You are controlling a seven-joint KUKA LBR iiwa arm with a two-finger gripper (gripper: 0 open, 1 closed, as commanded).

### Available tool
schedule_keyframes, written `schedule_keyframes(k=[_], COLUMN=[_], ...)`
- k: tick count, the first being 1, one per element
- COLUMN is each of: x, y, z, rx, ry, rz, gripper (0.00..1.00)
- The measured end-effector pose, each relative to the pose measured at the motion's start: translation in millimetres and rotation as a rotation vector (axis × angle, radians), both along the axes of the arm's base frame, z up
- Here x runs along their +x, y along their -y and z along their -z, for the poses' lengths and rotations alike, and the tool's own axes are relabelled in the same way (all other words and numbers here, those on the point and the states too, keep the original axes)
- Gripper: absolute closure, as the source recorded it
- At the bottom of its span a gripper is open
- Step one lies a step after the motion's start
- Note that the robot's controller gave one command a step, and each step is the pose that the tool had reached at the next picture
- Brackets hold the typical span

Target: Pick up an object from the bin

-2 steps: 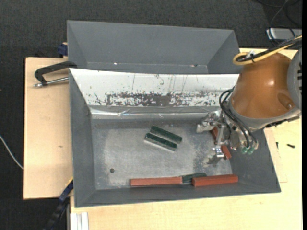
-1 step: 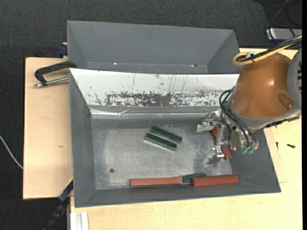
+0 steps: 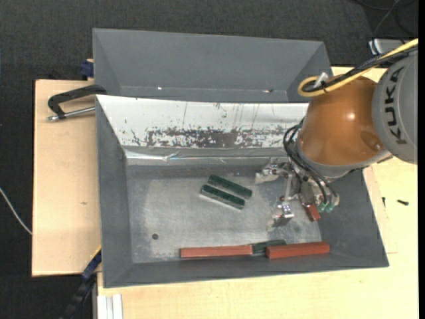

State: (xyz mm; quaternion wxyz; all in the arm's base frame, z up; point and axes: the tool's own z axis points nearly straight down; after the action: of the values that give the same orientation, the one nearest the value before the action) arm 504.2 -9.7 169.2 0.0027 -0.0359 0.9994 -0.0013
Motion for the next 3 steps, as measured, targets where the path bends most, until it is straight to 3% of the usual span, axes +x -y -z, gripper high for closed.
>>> schedule_keyframes(k=[1, 2, 3], x=[25.7, 39.8, 39.8], y=[-19.3, -56.4, -56.4], z=[59.6, 87.4, 87.4], rx=[0.005, 0.006, 0.006], ry=[0.001, 0.029, 0.029], rz=[-0.047, 0.131, 0.13], gripper=[0.0, 1.0, 1.0])
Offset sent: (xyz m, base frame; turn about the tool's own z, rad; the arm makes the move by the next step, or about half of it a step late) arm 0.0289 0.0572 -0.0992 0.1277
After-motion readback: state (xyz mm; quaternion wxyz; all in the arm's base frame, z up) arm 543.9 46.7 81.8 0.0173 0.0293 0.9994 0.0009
